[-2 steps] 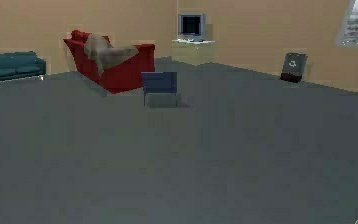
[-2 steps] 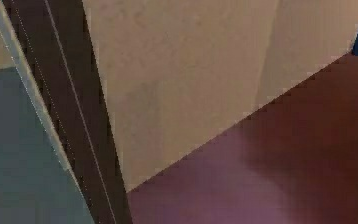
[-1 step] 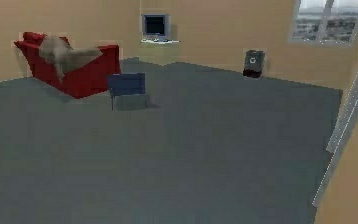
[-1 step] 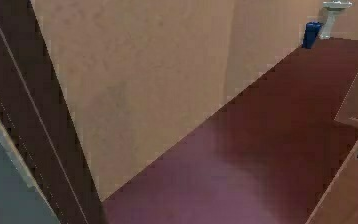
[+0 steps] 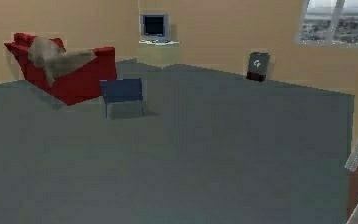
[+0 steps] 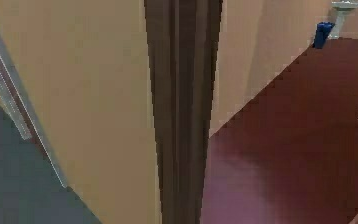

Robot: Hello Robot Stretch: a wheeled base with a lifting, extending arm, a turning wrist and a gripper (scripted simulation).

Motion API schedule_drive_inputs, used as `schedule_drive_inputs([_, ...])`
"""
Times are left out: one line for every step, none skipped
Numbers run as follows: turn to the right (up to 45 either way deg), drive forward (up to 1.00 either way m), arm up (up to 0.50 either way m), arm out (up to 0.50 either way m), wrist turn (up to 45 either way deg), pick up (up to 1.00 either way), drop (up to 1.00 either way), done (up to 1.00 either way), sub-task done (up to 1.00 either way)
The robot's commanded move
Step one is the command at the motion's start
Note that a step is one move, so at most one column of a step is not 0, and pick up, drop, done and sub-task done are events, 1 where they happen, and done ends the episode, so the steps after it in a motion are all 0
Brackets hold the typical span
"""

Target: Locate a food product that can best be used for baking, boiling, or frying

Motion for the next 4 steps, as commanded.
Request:
schedule_drive_inputs([30.0, 0.0, 0.0, 0.0, 0.0, 0.0, 0.0, 0.0, 0.0])
schedule_drive_inputs([0.0, 1.0, 0.0, 0.0, 0.0, 0.0, 0.0, 0.0, 0.0])
schedule_drive_inputs([3.0, 0.0, 0.0, 0.0, 0.0, 0.0, 0.0, 0.0, 0.0])
schedule_drive_inputs([0.0, 0.6, 0.0, 0.0, 0.0, 0.0, 0.0, 0.0, 0.0])
